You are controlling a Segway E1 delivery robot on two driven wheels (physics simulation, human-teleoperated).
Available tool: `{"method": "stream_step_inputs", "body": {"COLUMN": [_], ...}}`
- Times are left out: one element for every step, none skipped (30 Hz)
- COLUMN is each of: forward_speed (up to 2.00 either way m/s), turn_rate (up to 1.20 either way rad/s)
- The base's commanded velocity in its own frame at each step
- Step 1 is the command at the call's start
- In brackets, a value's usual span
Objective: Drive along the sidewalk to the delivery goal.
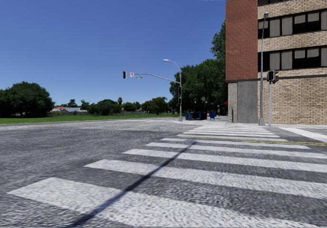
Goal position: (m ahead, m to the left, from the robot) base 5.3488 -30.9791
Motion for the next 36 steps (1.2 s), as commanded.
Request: {"method": "stream_step_inputs", "body": {"forward_speed": [2.0, 2.0, 2.0, 2.0, 2.0, 2.0, 2.0, 2.0, 2.0, 2.0, 2.0, 2.0, 2.0, 2.0, 2.0, 2.0, 2.0, 2.0, 2.0, 2.0, 2.0, 2.0, 2.0, 2.0, 2.0, 2.0, 2.0, 2.0, 2.0, 2.0, 2.0, 2.0, 2.0, 2.0, 2.0, 2.0], "turn_rate": [-0.55, -0.55, -0.55, -0.55, -0.55, -0.55, -0.55, -0.55, -0.55, -0.55, -0.55, -0.55, -0.55, -0.55, -0.55, -0.55, -0.55, -0.53, -0.53, -0.41, -0.35, -0.29, -0.29, -0.27, -0.27, -0.27, -0.27, -0.27, -0.24, -0.24, -0.15, -0.06, 0.0, 0.0, 0.0, 0.0]}}
